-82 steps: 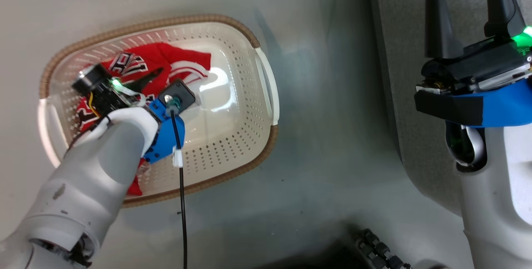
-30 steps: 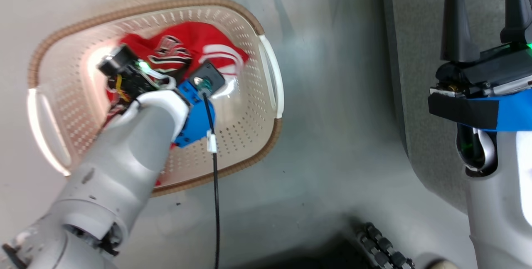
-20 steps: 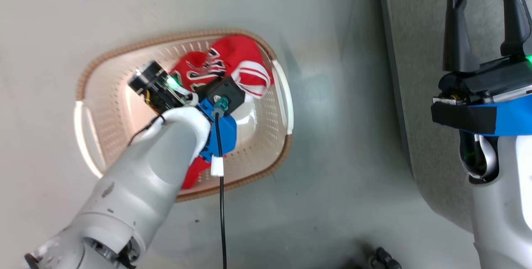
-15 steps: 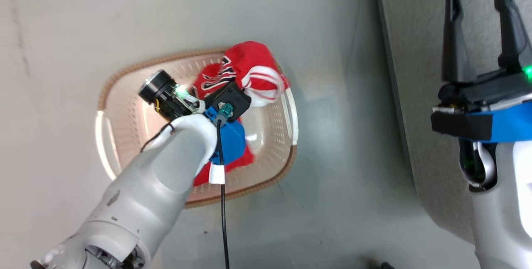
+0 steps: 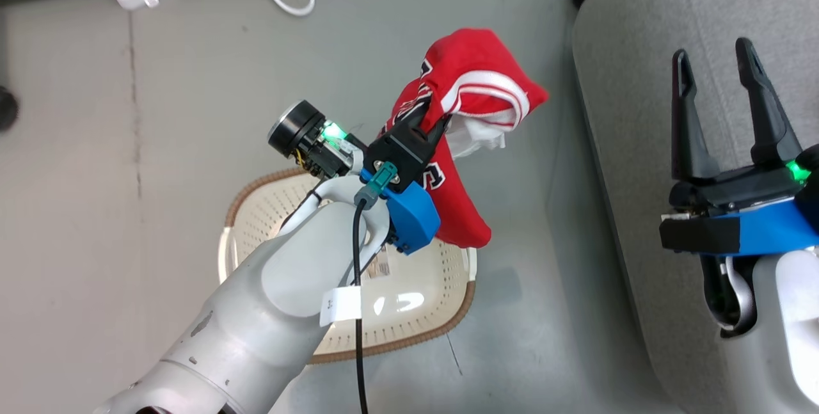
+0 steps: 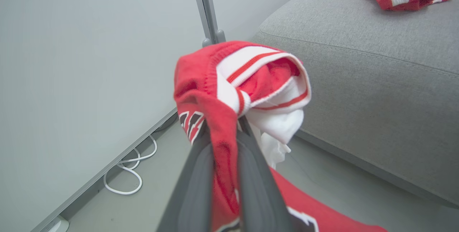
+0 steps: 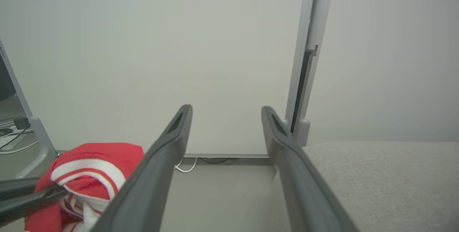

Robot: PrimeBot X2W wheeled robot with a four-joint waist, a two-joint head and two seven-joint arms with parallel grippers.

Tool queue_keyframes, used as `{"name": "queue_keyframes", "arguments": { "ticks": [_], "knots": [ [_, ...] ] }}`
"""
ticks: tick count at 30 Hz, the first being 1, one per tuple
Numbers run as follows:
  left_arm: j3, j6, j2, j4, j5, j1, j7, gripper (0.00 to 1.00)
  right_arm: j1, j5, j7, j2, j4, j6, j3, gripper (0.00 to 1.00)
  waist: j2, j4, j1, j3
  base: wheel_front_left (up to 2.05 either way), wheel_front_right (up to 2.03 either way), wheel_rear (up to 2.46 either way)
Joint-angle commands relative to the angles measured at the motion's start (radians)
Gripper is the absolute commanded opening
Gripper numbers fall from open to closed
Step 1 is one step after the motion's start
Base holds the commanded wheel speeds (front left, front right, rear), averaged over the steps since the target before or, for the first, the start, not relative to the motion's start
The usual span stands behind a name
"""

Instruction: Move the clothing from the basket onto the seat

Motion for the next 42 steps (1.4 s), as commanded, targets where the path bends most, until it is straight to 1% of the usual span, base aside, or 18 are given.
{"name": "queue_keyframes", "arguments": {
  "ticks": [1, 9, 14, 20, 25, 35, 42],
  "knots": [
    [0.012, 0.006, 0.000, -0.018, -0.004, 0.012, -0.005, 0.00, 0.020, -0.007, -0.001, -0.004, 0.003, 0.000, -0.003, 1.00, -0.0001, 0.013, 0.0002, -0.052, 0.00, 0.00, 0.00],
    [0.060, -0.002, 0.000, -0.123, 0.006, -0.013, -0.005, 0.00, 0.079, -0.011, -0.001, 0.007, 0.020, 0.000, -0.009, 1.00, -0.0001, 0.024, 0.0002, -0.153, 0.00, 0.00, 0.00],
    [0.076, -0.010, 0.000, -0.168, -0.010, -0.034, -0.005, 0.00, 0.114, -0.013, -0.001, 0.014, 0.027, 0.000, -0.011, 1.00, -0.0001, 0.033, 0.0002, -0.204, 0.00, 0.00, 0.00],
    [0.047, -0.012, -0.001, -0.190, -0.034, -0.058, -0.005, 0.00, 0.154, -0.014, -0.001, 0.021, 0.039, 0.000, -0.008, 1.00, -0.0001, 0.043, 0.0002, -0.265, 0.00, 0.00, 0.00],
    [0.017, -0.011, -0.001, -0.183, -0.052, -0.052, -0.005, 0.00, 0.179, -0.015, -0.001, 0.029, 0.046, 0.000, -0.002, 1.00, -0.0001, 0.046, 0.0002, -0.307, 0.00, 0.00, 0.00],
    [-0.015, -0.002, 0.000, -0.173, -0.080, -0.033, -0.005, 0.00, 0.207, -0.015, -0.001, 0.030, 0.048, 0.000, 0.015, 1.00, -0.0001, 0.056, 0.0002, -0.337, 0.00, 0.00, 0.00],
    [-0.027, 0.008, 0.000, -0.175, -0.091, -0.032, -0.005, 0.00, 0.197, -0.010, -0.001, 0.025, 0.042, 0.000, 0.065, 1.00, -0.0001, 0.062, 0.0002, -0.326, 0.00, 0.00, 0.00]
  ]
}}
